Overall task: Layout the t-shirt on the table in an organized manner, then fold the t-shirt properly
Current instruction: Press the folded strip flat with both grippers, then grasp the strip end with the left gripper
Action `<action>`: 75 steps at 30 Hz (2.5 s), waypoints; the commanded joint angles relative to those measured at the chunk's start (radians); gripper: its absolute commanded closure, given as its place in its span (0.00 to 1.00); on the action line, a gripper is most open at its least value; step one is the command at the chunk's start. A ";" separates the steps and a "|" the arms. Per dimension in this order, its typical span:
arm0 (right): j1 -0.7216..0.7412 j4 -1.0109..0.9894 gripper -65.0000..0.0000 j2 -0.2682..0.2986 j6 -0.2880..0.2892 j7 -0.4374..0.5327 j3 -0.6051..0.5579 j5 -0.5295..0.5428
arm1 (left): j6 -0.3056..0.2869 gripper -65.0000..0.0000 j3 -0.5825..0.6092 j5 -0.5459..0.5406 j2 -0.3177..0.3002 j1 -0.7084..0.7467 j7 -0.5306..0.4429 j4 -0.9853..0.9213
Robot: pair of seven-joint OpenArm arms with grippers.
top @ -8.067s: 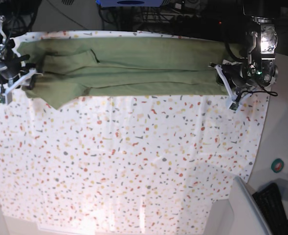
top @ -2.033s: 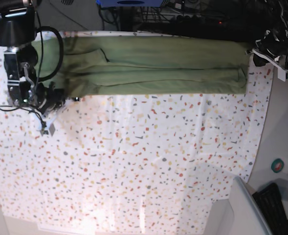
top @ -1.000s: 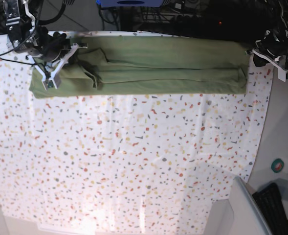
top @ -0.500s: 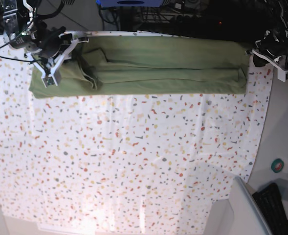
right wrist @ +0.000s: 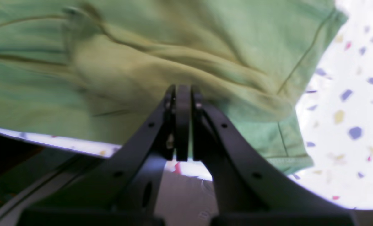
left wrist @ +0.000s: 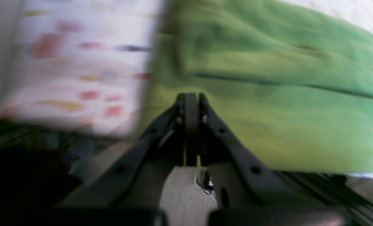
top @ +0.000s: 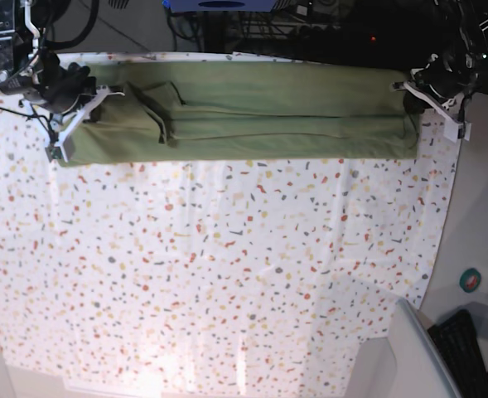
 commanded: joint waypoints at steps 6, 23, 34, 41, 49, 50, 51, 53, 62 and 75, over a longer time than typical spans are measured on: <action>0.091 -0.201 1.00 -0.014 -0.002 0.055 0.009 0.006 | 0.001 1.00 -0.002 -0.004 -0.018 -0.067 -0.019 -0.042; 0.194 -0.429 1.00 0.051 -0.002 0.165 0.038 0.004 | 0.001 1.00 0.244 0.329 0.064 -0.349 -0.022 -0.368; 0.244 -0.519 1.00 0.124 -0.002 0.212 0.038 0.004 | 0.002 1.00 0.263 0.420 0.172 -0.403 -0.016 -0.319; 0.235 -0.461 1.00 0.126 -0.002 0.208 0.038 0.004 | 0.002 1.00 0.260 0.427 0.165 -0.320 -0.011 -0.143; 0.184 -0.333 1.00 0.124 -0.002 0.207 0.038 0.004 | 0.002 1.00 0.259 0.427 0.145 -0.191 -0.013 0.001; 0.184 -0.335 1.00 0.124 -0.002 0.207 0.038 0.004 | 0.002 1.00 0.250 0.427 0.134 -0.183 -0.013 0.000; 0.184 -0.335 1.00 0.123 -0.002 0.207 0.037 0.004 | 0.002 1.00 0.239 0.427 0.131 -0.179 -0.013 -0.008; 0.184 -0.337 1.00 0.121 -0.002 0.207 0.033 0.004 | 0.002 1.00 0.191 0.427 0.130 -0.180 -0.013 -0.035; 0.187 -0.337 1.00 0.121 -0.004 0.207 0.037 0.004 | 0.002 1.00 0.086 0.418 0.119 -0.179 -0.014 -0.045; 0.163 -0.326 1.00 0.121 -0.004 0.207 0.033 0.006 | -0.001 0.97 -0.010 0.053 0.080 -0.122 -0.013 0.126</action>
